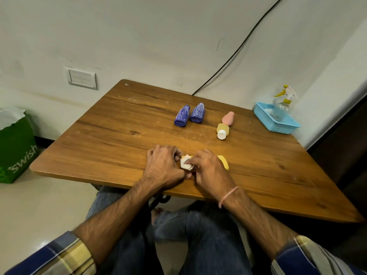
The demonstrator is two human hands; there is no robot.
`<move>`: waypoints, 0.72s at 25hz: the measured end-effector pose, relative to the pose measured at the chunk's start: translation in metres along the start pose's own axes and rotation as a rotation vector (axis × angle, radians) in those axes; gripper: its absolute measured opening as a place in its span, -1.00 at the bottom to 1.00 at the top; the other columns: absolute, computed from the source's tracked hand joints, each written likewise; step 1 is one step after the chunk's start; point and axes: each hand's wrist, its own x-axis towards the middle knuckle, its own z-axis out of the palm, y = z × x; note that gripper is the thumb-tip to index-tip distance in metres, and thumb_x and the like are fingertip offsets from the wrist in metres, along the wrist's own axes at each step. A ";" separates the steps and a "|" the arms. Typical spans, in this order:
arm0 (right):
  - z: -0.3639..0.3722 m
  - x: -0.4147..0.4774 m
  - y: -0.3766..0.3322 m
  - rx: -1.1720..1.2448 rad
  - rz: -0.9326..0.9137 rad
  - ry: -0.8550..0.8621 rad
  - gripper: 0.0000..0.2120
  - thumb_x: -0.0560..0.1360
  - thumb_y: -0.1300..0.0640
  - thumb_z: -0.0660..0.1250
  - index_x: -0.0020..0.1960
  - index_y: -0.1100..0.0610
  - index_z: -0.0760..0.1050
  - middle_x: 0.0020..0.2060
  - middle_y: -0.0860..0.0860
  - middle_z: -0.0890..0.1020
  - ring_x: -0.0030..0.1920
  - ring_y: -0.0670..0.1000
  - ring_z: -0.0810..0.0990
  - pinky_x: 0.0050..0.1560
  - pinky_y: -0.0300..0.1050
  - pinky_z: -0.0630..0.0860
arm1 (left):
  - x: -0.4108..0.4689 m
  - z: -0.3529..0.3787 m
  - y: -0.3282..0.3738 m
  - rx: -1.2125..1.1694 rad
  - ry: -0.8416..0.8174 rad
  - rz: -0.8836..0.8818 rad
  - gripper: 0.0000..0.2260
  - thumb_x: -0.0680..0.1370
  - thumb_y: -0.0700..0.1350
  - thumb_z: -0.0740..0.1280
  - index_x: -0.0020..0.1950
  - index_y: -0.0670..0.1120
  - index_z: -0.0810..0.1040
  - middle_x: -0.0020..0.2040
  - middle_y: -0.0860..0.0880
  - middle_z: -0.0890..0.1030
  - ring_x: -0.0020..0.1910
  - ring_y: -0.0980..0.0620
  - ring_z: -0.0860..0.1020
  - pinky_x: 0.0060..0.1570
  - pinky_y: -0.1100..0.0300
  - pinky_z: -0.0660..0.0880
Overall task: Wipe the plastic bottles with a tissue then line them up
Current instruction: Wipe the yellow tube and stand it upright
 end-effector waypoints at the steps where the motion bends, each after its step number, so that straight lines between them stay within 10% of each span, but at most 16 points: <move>1: -0.001 -0.011 -0.001 0.011 -0.027 -0.009 -0.71 0.48 0.35 0.37 0.14 0.12 0.66 -0.07 0.03 0.58 0.05 -0.02 0.46 0.03 -0.23 0.38 | 0.000 0.000 0.000 -0.010 -0.001 0.006 -0.60 0.23 0.28 0.45 -0.05 0.12 0.53 -0.13 0.20 0.51 0.03 0.09 0.42 0.17 0.06 0.30; 18: -0.001 -0.016 0.077 -0.013 0.078 0.172 -0.55 0.31 0.55 0.29 0.05 0.18 0.69 -0.05 0.04 0.66 -0.01 0.06 0.53 0.03 0.04 0.56 | 0.001 0.004 -0.004 0.057 0.008 0.027 -0.48 0.19 0.32 0.51 0.05 0.16 0.55 -0.09 0.23 0.48 0.04 0.14 0.43 0.20 0.10 0.33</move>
